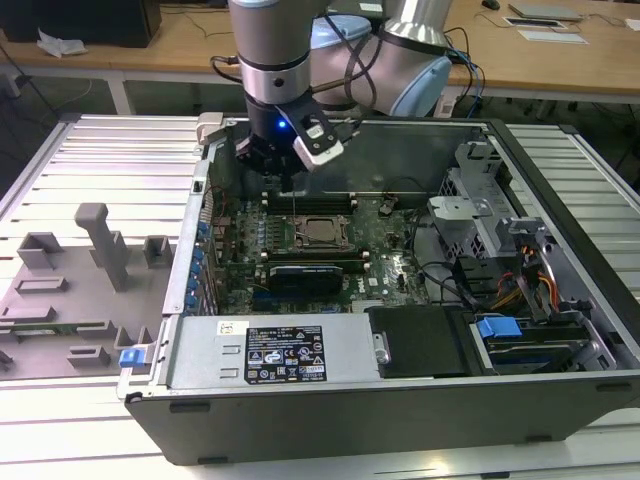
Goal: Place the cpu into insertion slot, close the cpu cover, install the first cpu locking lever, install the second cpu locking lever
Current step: 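Install the first cpu locking lever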
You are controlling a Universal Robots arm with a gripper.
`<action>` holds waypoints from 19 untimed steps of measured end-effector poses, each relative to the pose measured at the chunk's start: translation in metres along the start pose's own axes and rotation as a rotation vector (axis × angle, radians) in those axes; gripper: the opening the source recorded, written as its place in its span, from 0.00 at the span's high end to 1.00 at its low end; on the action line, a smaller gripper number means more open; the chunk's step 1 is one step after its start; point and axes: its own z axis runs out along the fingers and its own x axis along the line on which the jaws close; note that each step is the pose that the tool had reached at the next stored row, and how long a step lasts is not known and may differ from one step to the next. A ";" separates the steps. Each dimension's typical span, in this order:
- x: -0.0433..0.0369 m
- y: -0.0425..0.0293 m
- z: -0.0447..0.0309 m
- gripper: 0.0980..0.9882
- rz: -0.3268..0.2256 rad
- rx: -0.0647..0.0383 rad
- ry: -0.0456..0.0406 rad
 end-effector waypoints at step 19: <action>-0.0298 -0.0061 0.0033 0.99 -0.019 0.012 -0.0847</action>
